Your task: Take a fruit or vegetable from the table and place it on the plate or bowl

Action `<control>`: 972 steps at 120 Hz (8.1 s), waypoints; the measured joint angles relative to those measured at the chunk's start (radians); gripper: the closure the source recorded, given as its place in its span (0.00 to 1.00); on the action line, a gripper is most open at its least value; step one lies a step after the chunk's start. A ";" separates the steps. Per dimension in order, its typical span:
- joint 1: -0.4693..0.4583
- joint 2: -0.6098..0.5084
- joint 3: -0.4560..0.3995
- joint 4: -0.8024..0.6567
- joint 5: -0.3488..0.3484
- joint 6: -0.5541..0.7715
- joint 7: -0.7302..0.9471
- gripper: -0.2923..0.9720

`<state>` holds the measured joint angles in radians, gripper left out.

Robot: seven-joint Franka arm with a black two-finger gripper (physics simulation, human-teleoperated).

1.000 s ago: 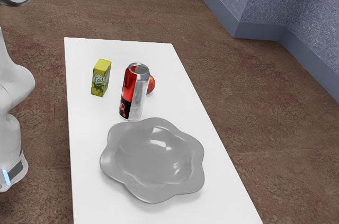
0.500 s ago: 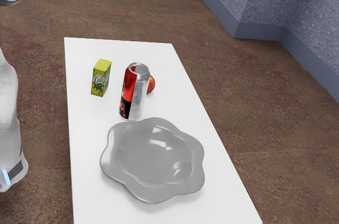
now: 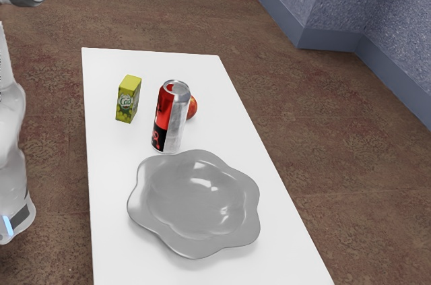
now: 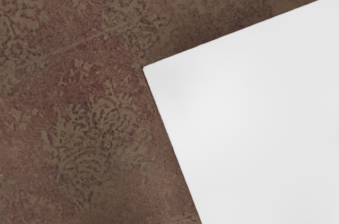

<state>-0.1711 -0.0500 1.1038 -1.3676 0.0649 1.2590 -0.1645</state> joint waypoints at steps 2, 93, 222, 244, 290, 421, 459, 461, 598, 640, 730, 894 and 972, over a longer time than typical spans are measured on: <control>-0.029 0.009 0.000 -0.010 -0.007 0.010 0.000 0.24; -0.425 0.108 -0.016 -0.235 -0.106 0.221 0.047 0.25; -0.680 -0.292 -0.109 -0.520 0.234 0.449 -0.136 0.25; -0.757 -0.328 -0.080 -0.560 0.233 0.489 -0.157 0.25; -0.853 -0.392 0.094 -0.627 0.179 0.493 -0.168 0.25; -0.983 -0.281 0.219 -0.681 0.207 0.568 -0.188 0.25; -1.062 -0.272 0.296 -0.685 0.228 0.624 -0.191 0.25; -1.070 -0.272 0.302 -0.685 0.229 0.627 -0.191 0.25; -1.125 -0.301 0.322 -0.690 0.085 0.585 -0.174 0.25; -1.129 -0.286 0.324 -0.710 0.044 0.554 -0.146 0.39; -1.279 -0.078 0.071 -0.297 0.122 0.468 -0.148 0.60; -1.418 0.040 -0.050 -0.586 -0.057 0.383 -0.291 0.60; -1.488 0.064 -0.046 -0.593 -0.082 0.416 -0.304 0.32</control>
<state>-1.6589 0.0145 1.0574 -1.9608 -0.0168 1.6746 -0.4687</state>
